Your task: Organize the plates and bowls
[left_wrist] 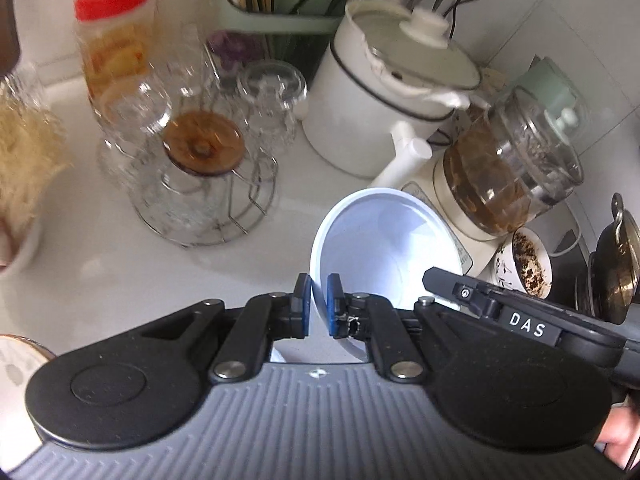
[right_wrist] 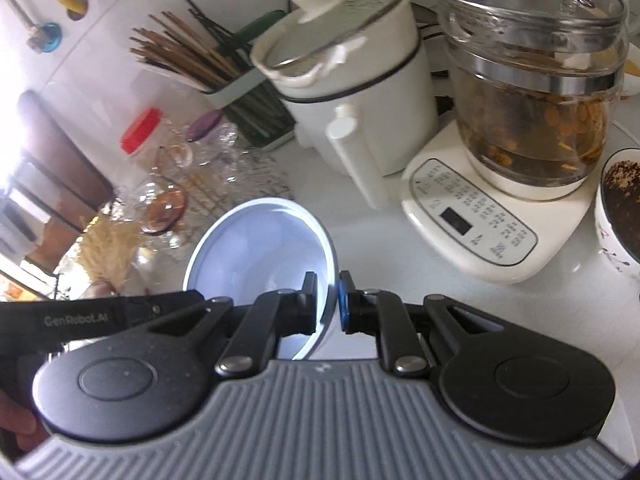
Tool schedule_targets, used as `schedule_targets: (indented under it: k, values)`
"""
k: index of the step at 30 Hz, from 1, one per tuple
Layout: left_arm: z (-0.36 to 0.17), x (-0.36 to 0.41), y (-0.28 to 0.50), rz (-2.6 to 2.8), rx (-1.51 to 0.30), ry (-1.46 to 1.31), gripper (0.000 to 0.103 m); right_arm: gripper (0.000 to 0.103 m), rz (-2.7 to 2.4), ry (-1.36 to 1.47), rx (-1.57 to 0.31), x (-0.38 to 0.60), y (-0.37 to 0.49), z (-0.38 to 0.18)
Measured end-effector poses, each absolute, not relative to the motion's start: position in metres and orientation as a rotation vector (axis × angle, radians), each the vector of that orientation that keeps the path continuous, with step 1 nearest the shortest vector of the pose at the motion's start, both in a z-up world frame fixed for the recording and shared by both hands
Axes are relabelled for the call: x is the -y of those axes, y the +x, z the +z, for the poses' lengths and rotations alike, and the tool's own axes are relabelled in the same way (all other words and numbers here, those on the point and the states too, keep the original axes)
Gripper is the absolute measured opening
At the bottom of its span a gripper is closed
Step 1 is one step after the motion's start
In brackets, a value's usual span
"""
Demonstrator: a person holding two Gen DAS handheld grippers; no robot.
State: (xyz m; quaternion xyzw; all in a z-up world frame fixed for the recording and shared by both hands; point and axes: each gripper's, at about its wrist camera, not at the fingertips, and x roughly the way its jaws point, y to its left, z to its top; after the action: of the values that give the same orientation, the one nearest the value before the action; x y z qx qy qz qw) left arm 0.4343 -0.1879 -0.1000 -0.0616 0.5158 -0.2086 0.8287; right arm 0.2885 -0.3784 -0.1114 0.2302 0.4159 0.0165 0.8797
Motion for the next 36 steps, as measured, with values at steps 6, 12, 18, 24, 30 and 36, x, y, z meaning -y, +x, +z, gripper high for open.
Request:
schedule_targets:
  k: [6, 12, 18, 24, 30, 36]
  values:
    - [-0.082, 0.156, 0.414, -0.409, -1.049, -0.158, 0.009, 0.013, 0.092, 0.45, -0.849, 0.354, 0.287, -0.1]
    - [-0.08, 0.125, 0.397, -0.352, -1.029, -0.172, 0.01, 0.013, 0.164, 0.403, -0.864, 0.325, 0.288, -0.1]
    - [-0.099, 0.1, 0.383, -0.28, -1.075, -0.207, 0.01, 0.013, 0.217, 0.357, -0.936, 0.303, 0.291, -0.115]
    - [-0.128, 0.086, 0.373, -0.223, -1.135, -0.227, 0.01, 0.013, 0.253, 0.326, -0.996, 0.288, 0.291, -0.132]
    - [-0.145, 0.084, 0.366, -0.195, -1.165, -0.231, 0.01, 0.013, 0.267, 0.291, -1.016, 0.282, 0.29, -0.141]
    - [-0.157, 0.079, 0.365, -0.17, -1.19, -0.275, 0.01, 0.013, 0.286, 0.272, -1.041, 0.279, 0.29, -0.15]
